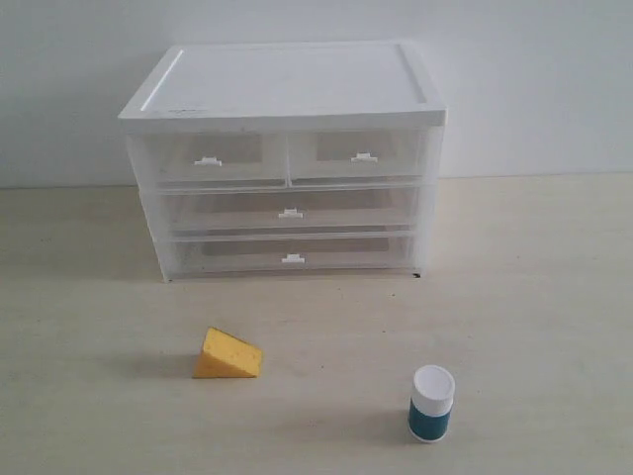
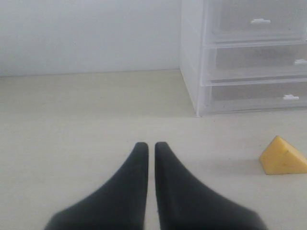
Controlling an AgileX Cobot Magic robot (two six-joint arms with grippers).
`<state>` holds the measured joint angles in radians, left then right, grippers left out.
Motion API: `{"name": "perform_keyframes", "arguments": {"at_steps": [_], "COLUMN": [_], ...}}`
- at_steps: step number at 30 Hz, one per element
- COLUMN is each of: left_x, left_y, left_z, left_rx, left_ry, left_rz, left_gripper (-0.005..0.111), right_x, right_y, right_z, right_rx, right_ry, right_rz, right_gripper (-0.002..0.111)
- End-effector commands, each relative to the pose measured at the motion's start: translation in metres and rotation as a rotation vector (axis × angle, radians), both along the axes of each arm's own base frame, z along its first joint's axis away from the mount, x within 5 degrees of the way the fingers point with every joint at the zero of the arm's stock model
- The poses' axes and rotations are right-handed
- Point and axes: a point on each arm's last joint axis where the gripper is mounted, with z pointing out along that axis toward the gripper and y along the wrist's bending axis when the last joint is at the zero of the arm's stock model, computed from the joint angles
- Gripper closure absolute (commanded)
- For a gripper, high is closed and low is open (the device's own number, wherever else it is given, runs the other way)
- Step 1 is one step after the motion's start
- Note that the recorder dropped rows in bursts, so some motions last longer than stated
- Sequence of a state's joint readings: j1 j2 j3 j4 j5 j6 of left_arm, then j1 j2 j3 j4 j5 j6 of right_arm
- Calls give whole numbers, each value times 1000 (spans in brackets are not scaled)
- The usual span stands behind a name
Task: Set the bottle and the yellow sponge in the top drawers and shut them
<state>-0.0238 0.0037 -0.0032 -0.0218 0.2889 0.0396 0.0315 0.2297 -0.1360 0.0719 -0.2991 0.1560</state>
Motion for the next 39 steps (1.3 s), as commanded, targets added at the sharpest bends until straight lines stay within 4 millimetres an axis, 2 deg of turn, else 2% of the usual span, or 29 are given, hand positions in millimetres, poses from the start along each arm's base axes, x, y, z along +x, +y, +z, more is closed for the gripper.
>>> {"name": "perform_keyframes", "arguments": {"at_steps": [1,6,13,21,26,29,34,39], "left_x": [0,0,0,0,0,0,0,0], "left_y": [0,0,0,0,0,0,0,0], "left_z": [0,0,0,0,0,0,0,0], "left_rx": [-13,-13,-13,-13,-13,-13,-13,-13], "left_ry": [-5,-5,-5,-5,-5,-5,-5,-5], "left_rz": [3,3,3,3,3,3,3,3], "left_gripper": [102,102,102,102,102,102,102,102], "right_x": [20,45,76,114,131,138,143,147], "right_y": [1,2,6,28,42,54,84,106], "right_z": [27,43,42,18,2,-6,-21,-40], "right_rx": [-63,-105,-155,-218,-209,-224,-214,-200], "right_ry": [10,54,101,140,163,149,111,93], "right_rz": [-14,-20,-1,146,126,102,167,178], "right_gripper": [108,108,108,108,108,108,108,108]}}
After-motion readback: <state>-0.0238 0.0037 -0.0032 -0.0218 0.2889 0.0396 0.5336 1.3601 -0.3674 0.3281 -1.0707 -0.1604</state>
